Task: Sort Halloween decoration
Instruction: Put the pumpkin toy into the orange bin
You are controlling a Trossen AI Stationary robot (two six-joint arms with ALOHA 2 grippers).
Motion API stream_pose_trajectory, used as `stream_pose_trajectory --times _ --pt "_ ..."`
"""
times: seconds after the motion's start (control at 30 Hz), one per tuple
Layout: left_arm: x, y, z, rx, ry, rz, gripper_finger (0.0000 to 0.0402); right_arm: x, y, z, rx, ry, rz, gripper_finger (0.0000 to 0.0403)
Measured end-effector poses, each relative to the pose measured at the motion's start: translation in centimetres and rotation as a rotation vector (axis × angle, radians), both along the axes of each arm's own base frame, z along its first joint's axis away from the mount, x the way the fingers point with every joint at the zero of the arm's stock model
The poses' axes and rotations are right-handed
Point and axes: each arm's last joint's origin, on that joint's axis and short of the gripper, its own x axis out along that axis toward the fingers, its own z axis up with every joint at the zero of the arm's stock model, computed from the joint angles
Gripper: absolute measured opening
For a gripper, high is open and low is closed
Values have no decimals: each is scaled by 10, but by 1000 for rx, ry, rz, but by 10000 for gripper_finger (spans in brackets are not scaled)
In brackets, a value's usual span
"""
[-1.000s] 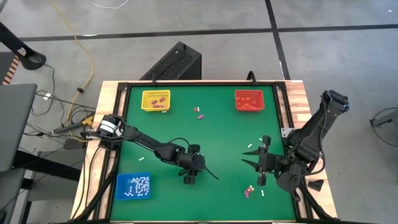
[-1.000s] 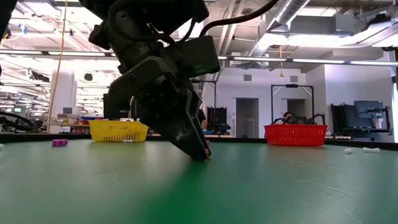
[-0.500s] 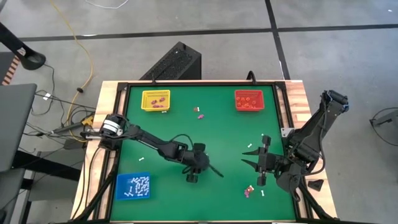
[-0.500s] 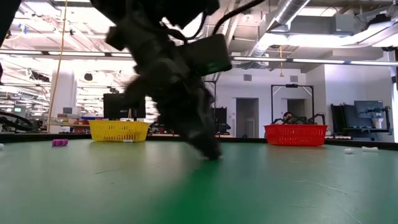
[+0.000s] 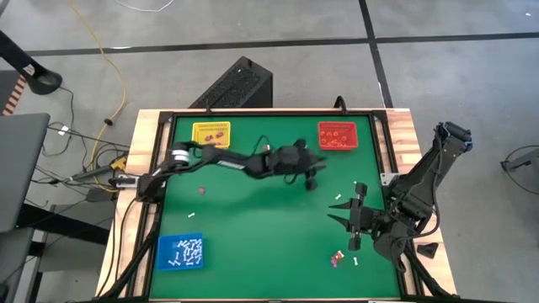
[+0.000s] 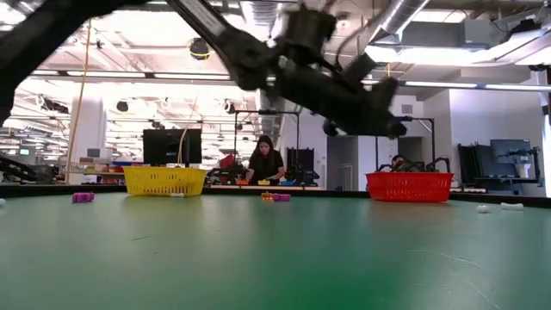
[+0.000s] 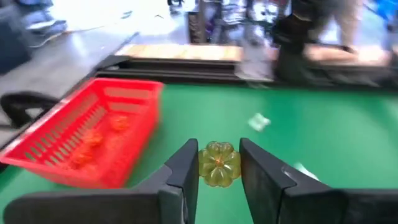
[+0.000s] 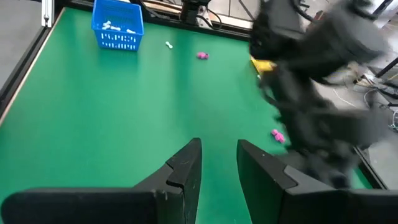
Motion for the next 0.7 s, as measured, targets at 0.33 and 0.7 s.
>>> stream_pose_trajectory --times 0.33,0.7 --pt "64 76 2 -88 -64 146 94 -1 -1 -1 -20 14 -2 132" --pt "68 93 -3 -52 -4 206 132 0 -6 -10 -78 24 -36 132"
